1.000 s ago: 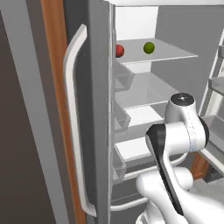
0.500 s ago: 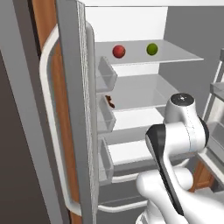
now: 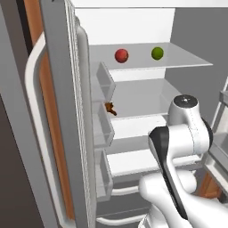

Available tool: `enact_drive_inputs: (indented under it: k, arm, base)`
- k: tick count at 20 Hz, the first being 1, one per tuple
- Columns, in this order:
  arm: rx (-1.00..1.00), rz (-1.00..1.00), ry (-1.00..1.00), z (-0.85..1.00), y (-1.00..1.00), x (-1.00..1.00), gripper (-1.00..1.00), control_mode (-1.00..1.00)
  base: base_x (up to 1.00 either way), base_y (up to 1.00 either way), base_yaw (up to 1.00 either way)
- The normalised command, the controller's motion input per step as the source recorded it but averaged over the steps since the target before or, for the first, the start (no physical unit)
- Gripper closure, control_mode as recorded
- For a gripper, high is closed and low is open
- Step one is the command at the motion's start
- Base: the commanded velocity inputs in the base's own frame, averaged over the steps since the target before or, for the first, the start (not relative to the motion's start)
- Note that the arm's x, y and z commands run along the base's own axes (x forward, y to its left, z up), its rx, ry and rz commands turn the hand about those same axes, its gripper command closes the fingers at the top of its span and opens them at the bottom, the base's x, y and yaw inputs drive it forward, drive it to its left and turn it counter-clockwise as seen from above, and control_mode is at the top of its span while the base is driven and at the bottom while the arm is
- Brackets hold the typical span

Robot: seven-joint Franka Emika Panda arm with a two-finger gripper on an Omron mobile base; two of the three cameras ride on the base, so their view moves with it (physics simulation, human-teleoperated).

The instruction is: Gather the lime and onion from the fridge and place them on a tray on the dining counter. Then gather the chicken drumsticks from the fridge and place them on the other tray.

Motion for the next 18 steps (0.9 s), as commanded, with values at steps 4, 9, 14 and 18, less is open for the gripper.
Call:
enact_drive_inputs:
  k: [4,9,14,18]
  arm:
    - [0.0,0.0,0.0,0.0,0.0,0.0,-1.0,1.0]
    - [0.0,0.0,0.0,0.0,0.0,0.0,-1.0,1.0]
    - [0.0,0.0,0.0,0.0,0.0,0.0,-1.0,1.0]
    - [0.0,0.0,0.0,0.0,0.0,0.0,-1.0,1.0]
  base:
    - [0.68,0.0,0.0]
    - [0.57,0.0,-0.03]
    - [0.47,0.07,-0.09]
    - [0.42,0.08,-0.1]
